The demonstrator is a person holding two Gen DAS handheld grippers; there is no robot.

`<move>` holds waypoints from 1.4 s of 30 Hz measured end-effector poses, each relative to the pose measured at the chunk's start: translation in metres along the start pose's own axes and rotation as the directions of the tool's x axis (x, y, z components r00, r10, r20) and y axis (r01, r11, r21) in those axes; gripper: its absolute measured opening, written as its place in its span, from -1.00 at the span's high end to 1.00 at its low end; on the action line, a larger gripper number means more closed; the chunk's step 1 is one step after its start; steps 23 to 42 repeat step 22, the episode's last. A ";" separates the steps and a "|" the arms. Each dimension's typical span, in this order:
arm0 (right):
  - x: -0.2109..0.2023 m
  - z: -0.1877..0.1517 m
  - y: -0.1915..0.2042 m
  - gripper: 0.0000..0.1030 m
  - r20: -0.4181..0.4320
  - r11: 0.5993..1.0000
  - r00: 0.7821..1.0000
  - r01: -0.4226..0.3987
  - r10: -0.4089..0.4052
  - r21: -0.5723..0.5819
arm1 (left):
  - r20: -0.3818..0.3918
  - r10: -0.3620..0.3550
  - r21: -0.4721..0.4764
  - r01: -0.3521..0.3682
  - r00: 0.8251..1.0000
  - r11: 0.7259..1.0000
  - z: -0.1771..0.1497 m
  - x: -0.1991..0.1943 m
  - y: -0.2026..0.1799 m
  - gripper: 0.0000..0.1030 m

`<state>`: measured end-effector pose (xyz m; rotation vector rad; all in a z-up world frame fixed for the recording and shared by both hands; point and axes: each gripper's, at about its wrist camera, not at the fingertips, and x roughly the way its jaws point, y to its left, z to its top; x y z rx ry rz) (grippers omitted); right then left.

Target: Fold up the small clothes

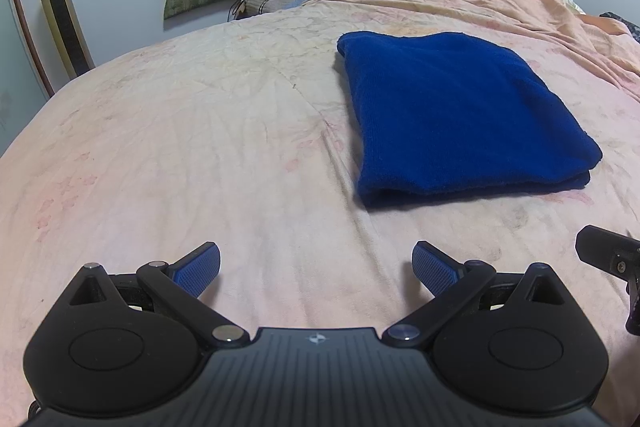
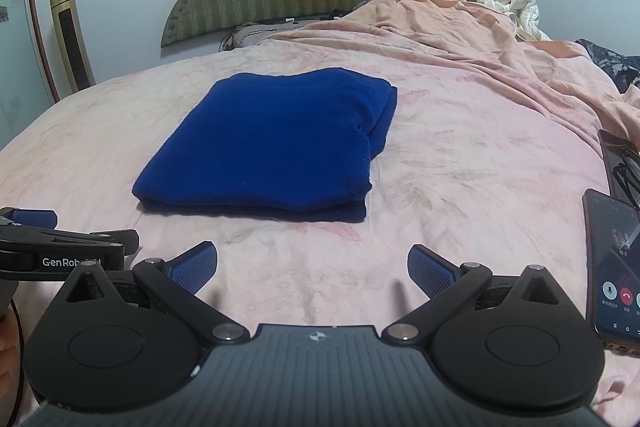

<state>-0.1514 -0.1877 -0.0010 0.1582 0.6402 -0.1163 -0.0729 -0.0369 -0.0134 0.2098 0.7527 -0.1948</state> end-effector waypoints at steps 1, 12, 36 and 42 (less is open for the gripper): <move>0.000 0.000 0.000 -0.99 0.001 1.000 1.000 0.000 0.000 0.000 | 0.001 0.002 0.002 -0.002 1.000 1.000 0.000 0.000 0.000 -1.00; 0.000 0.000 0.000 -0.99 0.002 1.000 1.000 -0.003 0.003 0.001 | 0.005 0.001 0.000 -0.001 1.000 1.000 0.000 -0.003 -0.002 -1.00; -0.004 0.000 0.001 -0.99 -0.001 1.000 1.000 -0.014 0.014 -0.012 | 0.055 -0.030 0.018 0.029 0.998 0.999 0.005 -0.009 -0.002 -1.00; -0.004 0.000 0.001 -0.99 -0.001 1.000 1.000 -0.014 0.014 -0.012 | 0.055 -0.030 0.018 0.029 0.998 0.999 0.005 -0.009 -0.002 -1.00</move>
